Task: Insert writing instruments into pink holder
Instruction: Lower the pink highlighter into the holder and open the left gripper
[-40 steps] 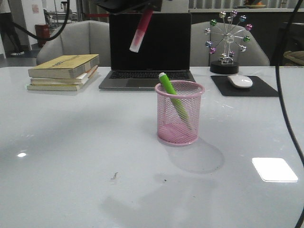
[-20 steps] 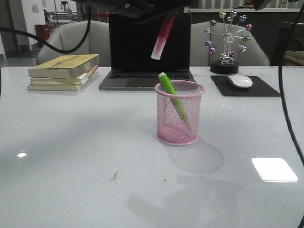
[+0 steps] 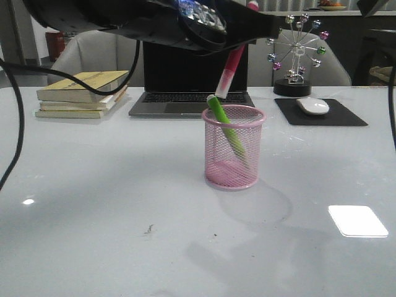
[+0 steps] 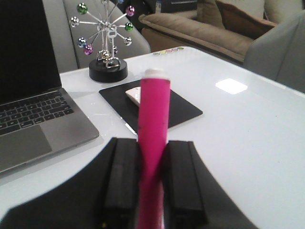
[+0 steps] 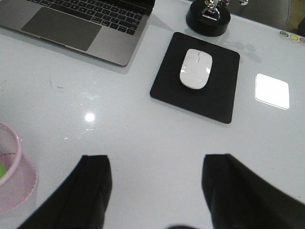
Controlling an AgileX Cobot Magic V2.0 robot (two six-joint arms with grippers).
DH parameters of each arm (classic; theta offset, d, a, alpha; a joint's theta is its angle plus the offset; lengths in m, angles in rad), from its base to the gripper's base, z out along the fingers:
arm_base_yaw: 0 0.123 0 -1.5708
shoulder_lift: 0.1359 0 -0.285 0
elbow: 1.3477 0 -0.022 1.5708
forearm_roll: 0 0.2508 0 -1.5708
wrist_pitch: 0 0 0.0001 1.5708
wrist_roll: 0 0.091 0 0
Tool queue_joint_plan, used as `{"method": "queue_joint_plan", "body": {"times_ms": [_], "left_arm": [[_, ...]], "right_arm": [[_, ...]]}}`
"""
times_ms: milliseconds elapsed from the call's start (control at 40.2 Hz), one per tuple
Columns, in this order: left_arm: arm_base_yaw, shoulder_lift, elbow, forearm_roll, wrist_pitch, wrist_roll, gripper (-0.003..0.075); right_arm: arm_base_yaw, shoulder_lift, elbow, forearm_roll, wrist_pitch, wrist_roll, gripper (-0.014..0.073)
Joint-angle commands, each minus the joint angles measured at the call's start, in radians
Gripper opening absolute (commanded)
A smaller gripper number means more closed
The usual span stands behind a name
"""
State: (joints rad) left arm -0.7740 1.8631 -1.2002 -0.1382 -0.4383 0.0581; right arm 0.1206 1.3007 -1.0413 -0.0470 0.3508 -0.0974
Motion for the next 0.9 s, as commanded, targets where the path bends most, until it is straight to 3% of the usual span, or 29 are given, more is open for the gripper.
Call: {"method": "queue_joint_plan", "body": {"times_ms": [0,871], "left_arm": [[-0.009,-0.039,-0.026,-0.007,-0.114,-0.011,0.0092],[-0.009,0.009,-0.026,-0.007,-0.148,-0.011,0.0091]], "right_arm": [[-0.006,-0.039,-0.032,-0.014,-0.066,-0.012,0.0521],[-0.006,-0.04,-0.032,-0.014,-0.057,-0.012,0.0521]]}}
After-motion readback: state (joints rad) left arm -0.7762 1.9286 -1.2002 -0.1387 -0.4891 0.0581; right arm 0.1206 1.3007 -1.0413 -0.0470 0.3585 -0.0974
